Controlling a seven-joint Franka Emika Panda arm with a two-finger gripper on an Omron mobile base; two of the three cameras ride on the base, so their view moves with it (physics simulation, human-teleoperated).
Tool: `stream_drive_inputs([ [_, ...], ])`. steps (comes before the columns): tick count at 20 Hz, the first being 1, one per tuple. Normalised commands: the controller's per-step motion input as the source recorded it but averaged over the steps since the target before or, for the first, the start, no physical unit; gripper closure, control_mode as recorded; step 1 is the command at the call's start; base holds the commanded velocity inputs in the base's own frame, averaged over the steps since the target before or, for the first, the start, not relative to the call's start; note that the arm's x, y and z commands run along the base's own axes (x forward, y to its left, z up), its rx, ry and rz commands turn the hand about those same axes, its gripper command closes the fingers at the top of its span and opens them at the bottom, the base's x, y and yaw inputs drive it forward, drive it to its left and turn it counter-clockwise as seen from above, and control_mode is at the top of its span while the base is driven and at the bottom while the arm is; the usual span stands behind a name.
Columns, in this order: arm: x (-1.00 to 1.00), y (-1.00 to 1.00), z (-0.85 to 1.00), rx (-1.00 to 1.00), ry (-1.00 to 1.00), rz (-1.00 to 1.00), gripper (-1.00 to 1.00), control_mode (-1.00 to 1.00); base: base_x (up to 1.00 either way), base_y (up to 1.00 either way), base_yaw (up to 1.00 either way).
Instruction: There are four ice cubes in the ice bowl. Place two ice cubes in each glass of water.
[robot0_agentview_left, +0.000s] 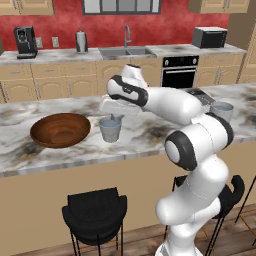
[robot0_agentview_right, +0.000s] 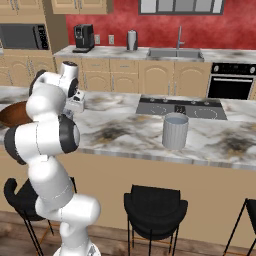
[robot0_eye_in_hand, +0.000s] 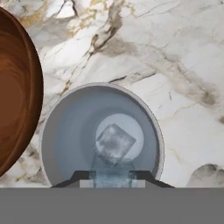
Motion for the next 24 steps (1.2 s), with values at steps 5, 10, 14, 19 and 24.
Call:
stream_drive_inputs([
  [5,0.11,0.08,-0.04,0.00,0.00,0.07,1.00,-1.00,0.00,0.00,0.00],
  [10,0.00,0.18,-0.10,0.00,0.00,0.07,1.00,-1.00,0.00,0.00,0.00],
  [14,0.01,0.14,-0.15,0.00,0.00,0.07,1.00,-1.00,0.00,0.00,0.00],
  [19,0.01,0.02,-0.11,0.00,0.00,0.07,1.00,-1.00,0.00,0.00,0.00],
  [24,0.01,0.00,-0.06,0.00,0.00,0.07,-1.00,-1.00,0.00,0.00,0.00],
])
